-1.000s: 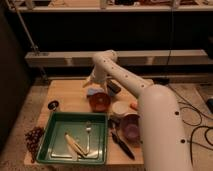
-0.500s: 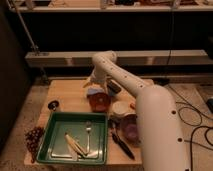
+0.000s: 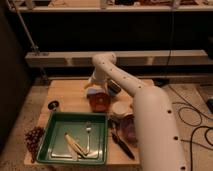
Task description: Place sponge in tray
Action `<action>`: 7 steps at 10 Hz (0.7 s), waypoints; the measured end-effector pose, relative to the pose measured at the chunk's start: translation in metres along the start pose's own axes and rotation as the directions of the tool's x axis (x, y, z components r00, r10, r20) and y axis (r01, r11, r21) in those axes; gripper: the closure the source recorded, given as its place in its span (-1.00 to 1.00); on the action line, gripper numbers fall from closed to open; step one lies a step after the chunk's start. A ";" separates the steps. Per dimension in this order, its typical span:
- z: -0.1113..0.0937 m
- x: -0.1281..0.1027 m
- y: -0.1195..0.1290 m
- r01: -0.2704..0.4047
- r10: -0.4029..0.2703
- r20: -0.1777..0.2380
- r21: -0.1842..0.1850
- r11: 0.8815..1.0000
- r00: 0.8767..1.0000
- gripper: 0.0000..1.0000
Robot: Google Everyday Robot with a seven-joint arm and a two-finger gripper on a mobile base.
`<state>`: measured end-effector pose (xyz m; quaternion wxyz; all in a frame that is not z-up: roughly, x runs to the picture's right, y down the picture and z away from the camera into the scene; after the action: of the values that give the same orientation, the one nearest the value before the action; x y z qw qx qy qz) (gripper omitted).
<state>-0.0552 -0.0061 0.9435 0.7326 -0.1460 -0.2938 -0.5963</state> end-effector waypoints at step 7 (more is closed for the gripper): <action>0.027 0.005 0.007 -0.073 0.075 0.039 -0.046 0.996 0.996 -0.60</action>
<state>-0.0544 0.0072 0.9687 0.7448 -0.1852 -0.2895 -0.5720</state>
